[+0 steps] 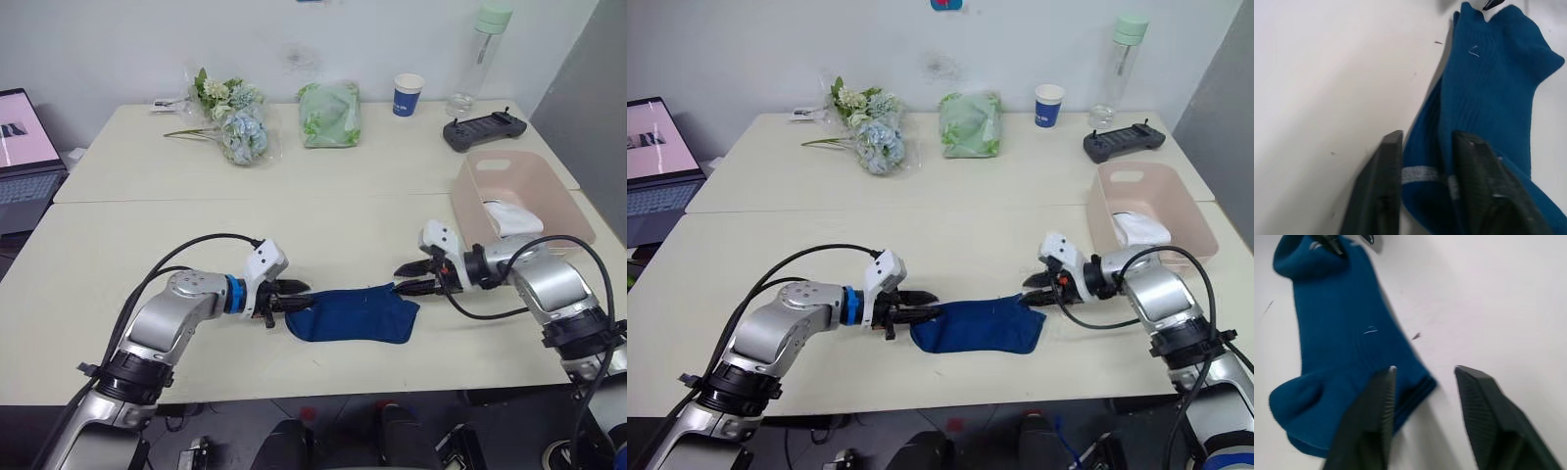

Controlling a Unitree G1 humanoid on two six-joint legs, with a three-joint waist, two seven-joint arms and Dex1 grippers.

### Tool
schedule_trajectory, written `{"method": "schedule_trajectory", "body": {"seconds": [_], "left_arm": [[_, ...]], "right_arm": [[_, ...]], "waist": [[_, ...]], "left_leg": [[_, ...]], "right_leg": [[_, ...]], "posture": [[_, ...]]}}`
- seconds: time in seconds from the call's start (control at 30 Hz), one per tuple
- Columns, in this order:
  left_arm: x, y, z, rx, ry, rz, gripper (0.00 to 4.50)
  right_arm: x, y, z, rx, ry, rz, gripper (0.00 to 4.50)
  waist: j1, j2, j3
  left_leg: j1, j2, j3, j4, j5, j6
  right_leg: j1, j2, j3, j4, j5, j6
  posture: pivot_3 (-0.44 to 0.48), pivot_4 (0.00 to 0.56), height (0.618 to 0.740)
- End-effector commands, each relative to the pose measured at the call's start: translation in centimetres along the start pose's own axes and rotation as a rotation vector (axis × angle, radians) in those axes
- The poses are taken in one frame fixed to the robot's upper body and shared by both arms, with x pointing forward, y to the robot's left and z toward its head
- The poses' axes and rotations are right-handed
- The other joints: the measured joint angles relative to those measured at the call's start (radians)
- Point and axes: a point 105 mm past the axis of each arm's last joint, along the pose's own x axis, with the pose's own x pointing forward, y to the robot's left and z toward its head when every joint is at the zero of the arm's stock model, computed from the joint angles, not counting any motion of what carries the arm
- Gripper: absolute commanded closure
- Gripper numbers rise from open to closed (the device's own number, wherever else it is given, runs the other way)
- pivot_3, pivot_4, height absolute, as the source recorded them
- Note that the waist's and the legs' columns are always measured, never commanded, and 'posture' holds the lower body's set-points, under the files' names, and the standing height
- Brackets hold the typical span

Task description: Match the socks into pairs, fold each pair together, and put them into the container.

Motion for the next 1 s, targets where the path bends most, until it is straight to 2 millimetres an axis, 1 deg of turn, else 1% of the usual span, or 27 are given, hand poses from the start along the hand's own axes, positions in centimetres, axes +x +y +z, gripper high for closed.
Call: {"method": "schedule_trajectory", "body": {"seconds": [0.03, 0.1, 0.17, 0.23, 0.33, 0.37, 0.43, 0.47, 0.5, 0.57, 0.63, 0.67, 0.7, 0.77, 0.83, 0.9, 1.0], "left_arm": [[-2.2, 1.1, 1.4, 0.021, -0.053, 0.038, 1.97], [-3.4, 1.4, 2.2, 0.044, -0.077, 0.038, 1.97], [-4.2, 1.8, 3.1, 0.076, -0.107, 0.052, 1.97], [-4.7, 1.8, 4.1, 0.084, -0.15, 0.054, 1.97], [-4.6, 1.3, 5.3, 0.165, -0.189, 0.047, 1.97], [-4.3, 0.6, 5.6, 0.204, -0.201, 0.024, 1.97], [-3.3, -1.1, 5.8, 0.274, -0.22, -0.021, 2.36], [-2.7, -2.2, 5.5, 0.321, -0.21, -0.058, 2.58], [-2.1, -3.1, 5.1, 0.344, -0.206, -0.086, 2.85], [-1.2, -4.2, 4.5, 0.35, -0.207, -0.111, 3.45], [-0.4, -4.6, 3.5, 0.37, -0.176, -0.11, 4.07], [0.0, -4.5, 2.2, 0.4, -0.122, -0.107, 4.39], [0.3, -4.3, 1.1, 0.414, -0.073, -0.098, 4.5], [0.8, -3.7, -0.3, 0.424, -0.026, -0.066, 4.5], [1.0, -3.1, -1.4, 0.422, 0.007, -0.038, 4.5], [1.0, -2.8, -2.4, 0.417, 0.036, -0.034, 4.5], [0.6, -2.5, -3.0, 0.406, 0.047, -0.027, 4.5]], "right_arm": [[-1.7, -1.0, 2.2, -0.041, -0.089, -0.075, 1.02], [-2.2, -0.7, 2.8, -0.055, -0.134, -0.072, 0.31], [-2.3, 0.1, 3.6, -0.061, -0.188, -0.048, 0.31], [-1.9, 0.9, 4.1, -0.083, -0.224, -0.032, 0.31], [-0.8, 2.5, 4.6, -0.121, -0.272, -0.006, 0.31], [-0.4, 3.0, 4.7, -0.131, -0.284, -0.003, 0.48], [0.5, 4.4, 4.4, -0.154, -0.294, 0.017, 0.92], [1.0, 4.9, 4.0, -0.167, -0.294, 0.011, 1.34], [1.6, 5.3, 3.6, -0.178, -0.29, 0.005, 1.62], [2.5, 5.7, 2.8, -0.213, -0.277, -0.013, 2.3], [3.3, 5.9, 2.1, -0.254, -0.258, -0.032, 3.01], [3.9, 6.2, 1.6, -0.266, -0.243, -0.024, 3.35], [4.3, 6.5, 1.1, -0.273, -0.226, -0.019, 3.71], [4.9, 6.8, -0.1, -0.277, -0.179, -0.012, 4.43], [5.1, 6.8, -1.6, -0.272, -0.127, -0.014, 4.47], [4.8, 6.6, -2.7, -0.284, -0.086, -0.018, 4.47], [4.0, 6.2, -3.6, -0.274, -0.054, -0.028, 4.47]], "waist": [[0.0, 0.0, 0.0], [0.0, 0.0, 0.0], [0.0, 0.0, 0.0], [0.0, 0.0, 0.0], [0.0, 0.0, 0.0], [0.0, 0.0, 0.0], [0.001, 0.0, 0.0], [0.002, 0.0, 0.0], [0.001, 0.0, 0.0], [0.001, 0.0, 0.0], [0.001, 0.0, 0.0], [0.001, 0.0, 0.0], [0.001, 0.0, 0.0], [0.001, 0.0, 0.0], [0.001, 0.0, 0.0], [0.001, 0.0, 0.0], [0.002, 0.0, 0.0]], "left_leg": [[0.0, 0.0, 0.0, 0.0, 0.0, 0.0], [0.0, 0.0, 0.0, 0.0, 0.0, 0.0], [0.0, 0.0, 0.0, 0.0, 0.0, 0.0], [0.0, 0.0, 0.0, 0.0, 0.0, 0.0], [0.0, 0.001, 0.0, 0.0, 0.0, 0.0], [0.0, 0.001, -0.001, 0.0, 0.0, 0.0], [0.0, 0.001, 0.0, 0.0, 0.0, 0.0], [0.0, 0.001, -0.001, 0.0, 0.0, 0.0], [0.0, 0.001, -0.001, 0.0, 0.0, 0.0], [0.0, 0.001, 0.0, 0.0, 0.0, 0.0], [0.0, 0.0, 0.0, 0.0, 0.0, 0.0], [0.0, 0.0, 0.0, 0.0, 0.0, 0.0], [0.001, 0.0, 0.001, 0.0, 0.0, 0.0], [0.001, -0.001, 0.001, 0.0, 0.0, 0.0], [0.001, -0.001, 0.001, 0.0, 0.0, 0.0], [0.001, -0.001, 0.001, 0.0, 0.0, 0.0], [0.001, 0.0, 0.0, 0.0, 0.0, 0.0]], "right_leg": [[0.0, 0.0, 0.0, 0.0, 0.0, 0.0], [0.0, 0.0, 0.0, 0.0, 0.0, 0.0], [0.0, 0.0, 0.0, 0.0, 0.0, 0.0], [0.0, 0.0, 0.0, 0.0, 0.0, 0.0], [0.0, 0.0, 0.0, 0.0, 0.0, 0.0], [0.0, 0.0, 0.0, 0.0, 0.0, 0.0], [0.0, -0.001, 0.0, 0.0, 0.0, 0.0], [0.0, -0.001, 0.0, 0.0, 0.0, 0.0], [0.0, -0.001, 0.0, -0.001, 0.0, 0.0], [0.0, -0.001, 0.001, 0.0, 0.0, 0.0], [0.0, -0.001, 0.001, 0.001, 0.0, 0.0], [0.0, 0.0, 0.001, 0.001, 0.0, 0.0], [0.0, 0.0, 0.001, 0.001, 0.0, 0.0], [0.001, 0.001, 0.001, 0.001, 0.0, 0.0], [0.001, 0.001, 0.0, 0.0, 0.0, 0.0], [0.001, 0.001, 0.0, 0.0, 0.0, 0.0], [0.001, 0.001, 0.0, 0.0, 0.0, 0.0]], "posture": [[0.0, 0.15, 0.74], [0.0, 0.15, 0.74], [0.0, 0.15, 0.74], [0.0, 0.15, 0.74], [0.0, 0.15, 0.74], [0.0, 0.15, 0.74], [0.0, 0.15, 0.74], [0.0, 0.15, 0.74], [0.0, 0.15, 0.74], [0.0, 0.15, 0.74], [0.0, 0.15, 0.74], [0.0, 0.15, 0.74], [0.0, 0.15, 0.74], [0.0, 0.15, 0.74], [0.0, 0.15, 0.74], [0.0, 0.15, 0.74], [0.0, 0.15, 0.74]]}}
